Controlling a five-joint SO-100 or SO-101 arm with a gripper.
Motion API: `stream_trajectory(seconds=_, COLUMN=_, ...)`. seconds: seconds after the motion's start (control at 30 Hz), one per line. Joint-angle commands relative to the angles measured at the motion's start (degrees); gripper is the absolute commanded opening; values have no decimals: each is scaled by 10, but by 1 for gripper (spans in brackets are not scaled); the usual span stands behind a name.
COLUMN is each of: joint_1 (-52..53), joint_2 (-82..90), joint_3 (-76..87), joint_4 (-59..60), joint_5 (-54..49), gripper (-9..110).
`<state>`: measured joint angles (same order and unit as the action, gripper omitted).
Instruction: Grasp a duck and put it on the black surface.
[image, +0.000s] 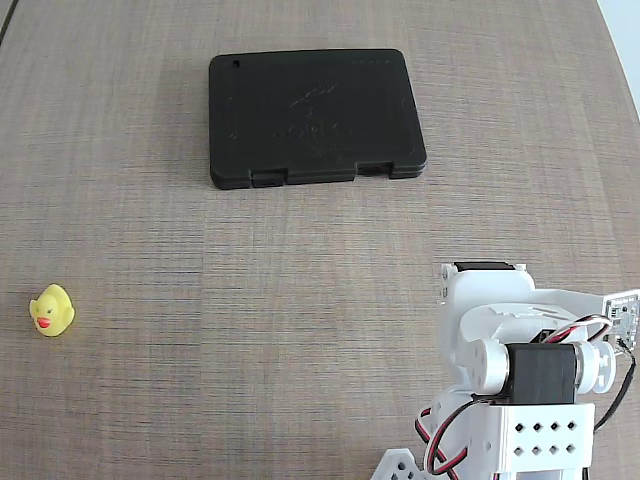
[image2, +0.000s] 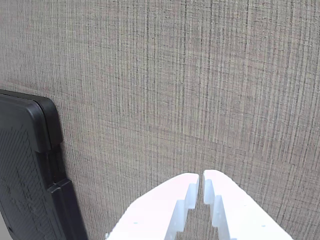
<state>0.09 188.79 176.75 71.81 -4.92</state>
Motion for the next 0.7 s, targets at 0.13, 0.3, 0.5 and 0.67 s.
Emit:
stream_trajectory(seconds=0.13, joint_1=-4, joint_2=32, joint_3=-31, joint_4=5, joint_5=0, gripper=0)
stream_trajectory(seconds=0.3, joint_1=-8, joint_2=-62, joint_3=-134, joint_4=-10, joint_5=2, gripper=0)
stream_trajectory(seconds=0.5, joint_1=-24, joint_2=-297, joint_3=-330, joint_4=-88, joint_5=3, gripper=0)
stream_trajectory(seconds=0.67, joint_1=-108, joint_2=-522, joint_3=-465, joint_4=-120, joint_5=-1, gripper=0)
